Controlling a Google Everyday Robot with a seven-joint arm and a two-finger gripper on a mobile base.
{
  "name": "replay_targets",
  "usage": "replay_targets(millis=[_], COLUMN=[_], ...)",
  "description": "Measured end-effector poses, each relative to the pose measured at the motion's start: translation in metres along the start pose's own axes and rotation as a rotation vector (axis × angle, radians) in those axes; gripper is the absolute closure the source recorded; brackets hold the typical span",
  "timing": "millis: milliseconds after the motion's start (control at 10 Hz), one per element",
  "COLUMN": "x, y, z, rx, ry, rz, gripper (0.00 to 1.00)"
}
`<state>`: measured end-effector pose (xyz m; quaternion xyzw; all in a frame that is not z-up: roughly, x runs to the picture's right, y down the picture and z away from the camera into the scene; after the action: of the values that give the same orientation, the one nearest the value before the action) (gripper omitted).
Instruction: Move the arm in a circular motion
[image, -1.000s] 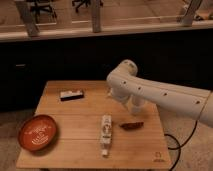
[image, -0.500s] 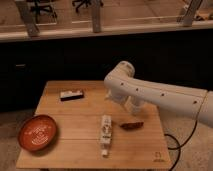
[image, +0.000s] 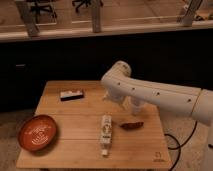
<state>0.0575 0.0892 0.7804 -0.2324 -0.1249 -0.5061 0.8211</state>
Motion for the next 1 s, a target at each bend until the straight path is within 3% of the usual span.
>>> replay_targets(millis=[1000], x=[0.013], y=[-0.019], z=[0.015], rx=[0.0], ry=[-0.001], rz=[-0.086], gripper=[0.2])
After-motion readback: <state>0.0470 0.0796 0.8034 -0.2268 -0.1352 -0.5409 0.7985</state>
